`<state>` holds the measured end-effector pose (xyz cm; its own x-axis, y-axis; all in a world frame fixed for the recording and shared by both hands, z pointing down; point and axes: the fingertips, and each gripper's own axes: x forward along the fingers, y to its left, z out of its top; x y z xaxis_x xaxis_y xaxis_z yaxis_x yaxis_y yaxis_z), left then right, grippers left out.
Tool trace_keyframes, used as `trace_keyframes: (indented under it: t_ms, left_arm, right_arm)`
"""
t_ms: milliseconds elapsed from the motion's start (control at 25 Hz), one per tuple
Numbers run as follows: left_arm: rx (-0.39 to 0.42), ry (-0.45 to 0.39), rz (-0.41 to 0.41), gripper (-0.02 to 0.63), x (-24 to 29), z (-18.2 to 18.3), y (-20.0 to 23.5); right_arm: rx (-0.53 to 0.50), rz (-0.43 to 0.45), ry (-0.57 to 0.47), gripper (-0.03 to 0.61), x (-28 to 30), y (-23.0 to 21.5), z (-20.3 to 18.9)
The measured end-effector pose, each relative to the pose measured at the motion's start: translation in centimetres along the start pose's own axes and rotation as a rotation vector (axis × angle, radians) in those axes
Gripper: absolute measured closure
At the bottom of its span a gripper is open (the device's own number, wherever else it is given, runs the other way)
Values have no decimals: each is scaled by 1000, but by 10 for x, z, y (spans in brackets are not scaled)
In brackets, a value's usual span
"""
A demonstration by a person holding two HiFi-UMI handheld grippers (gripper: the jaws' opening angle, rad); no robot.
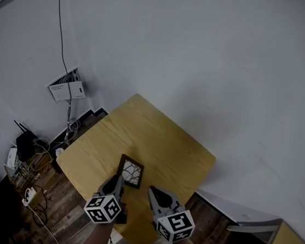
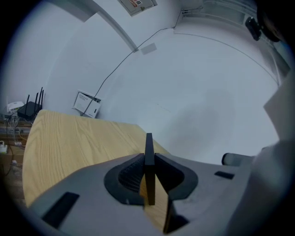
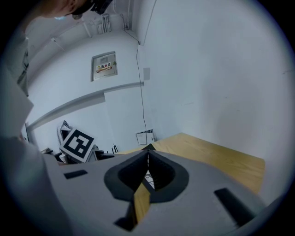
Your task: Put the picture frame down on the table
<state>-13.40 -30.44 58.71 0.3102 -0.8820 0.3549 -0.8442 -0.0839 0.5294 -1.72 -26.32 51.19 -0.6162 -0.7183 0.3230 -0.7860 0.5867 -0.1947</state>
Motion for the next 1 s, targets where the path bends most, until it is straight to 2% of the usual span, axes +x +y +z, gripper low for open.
trace_keyframes:
  t_ms: [280, 520, 1000]
  left_arm:
    - [-9, 4, 16, 545, 22, 0, 9]
    - [-26, 47, 48, 529, 37, -9, 27]
    - [1, 152, 170, 508, 51, -34, 60]
  right_arm:
    - [14, 21, 35, 578, 12, -3, -10]
    - [24, 28, 44, 578, 22, -7, -13]
    - [21, 38, 56, 578, 28, -10, -15]
